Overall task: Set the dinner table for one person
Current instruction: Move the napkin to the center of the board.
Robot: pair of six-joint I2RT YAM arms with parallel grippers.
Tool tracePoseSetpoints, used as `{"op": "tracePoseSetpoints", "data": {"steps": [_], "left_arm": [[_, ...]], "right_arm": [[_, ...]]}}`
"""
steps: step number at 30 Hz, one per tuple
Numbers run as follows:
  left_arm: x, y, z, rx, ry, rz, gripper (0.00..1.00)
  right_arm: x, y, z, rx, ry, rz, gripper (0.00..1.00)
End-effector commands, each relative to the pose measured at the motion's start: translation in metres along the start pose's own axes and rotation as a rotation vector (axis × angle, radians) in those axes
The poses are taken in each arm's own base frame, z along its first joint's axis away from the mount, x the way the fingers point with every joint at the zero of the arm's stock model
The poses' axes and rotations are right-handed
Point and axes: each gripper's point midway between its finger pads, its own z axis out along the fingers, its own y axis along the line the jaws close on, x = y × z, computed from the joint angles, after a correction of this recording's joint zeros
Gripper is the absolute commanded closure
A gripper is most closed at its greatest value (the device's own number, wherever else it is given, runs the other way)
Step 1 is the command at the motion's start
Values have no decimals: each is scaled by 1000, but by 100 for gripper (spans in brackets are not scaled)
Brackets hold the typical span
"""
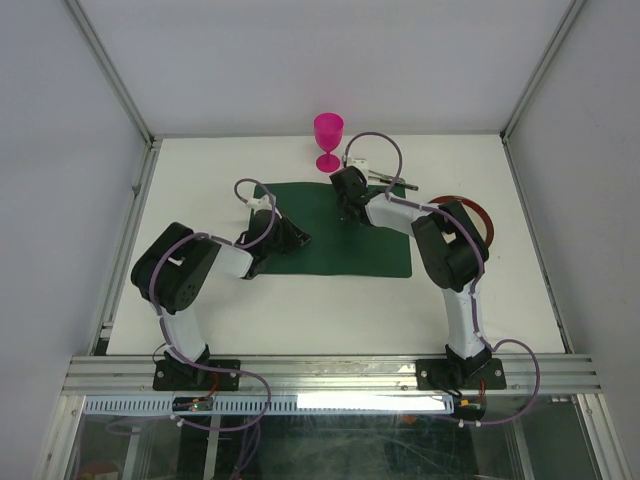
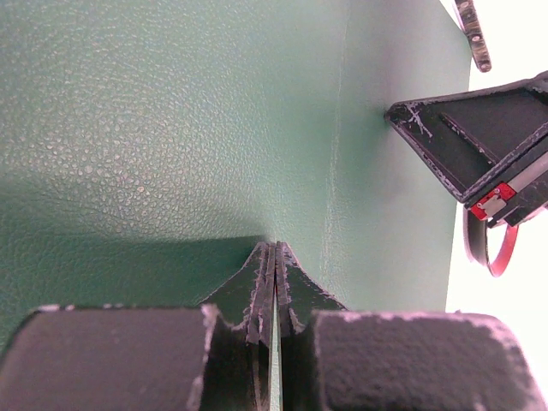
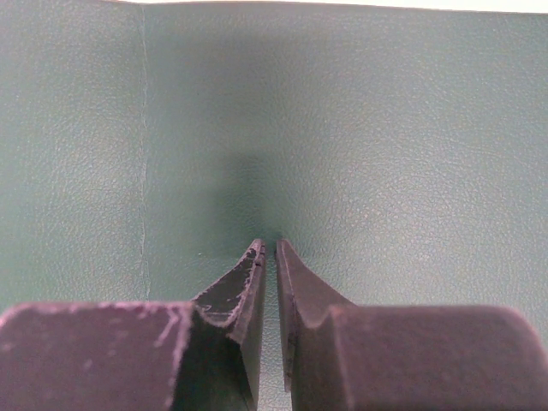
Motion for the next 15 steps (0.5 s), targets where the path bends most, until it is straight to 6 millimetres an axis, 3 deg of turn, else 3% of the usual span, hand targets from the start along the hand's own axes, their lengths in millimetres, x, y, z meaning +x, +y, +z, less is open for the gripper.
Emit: {"op": "tracePoseSetpoints", "data": {"steps": [1,15], "left_arm": [[25,8,-10,-12,66,-4,100],[27,3,-21,6,61,-22,100]], "right_arm": [[46,-58,2,175,165,-95,87],[45,-58,-1,173,162,-94,87]]}}
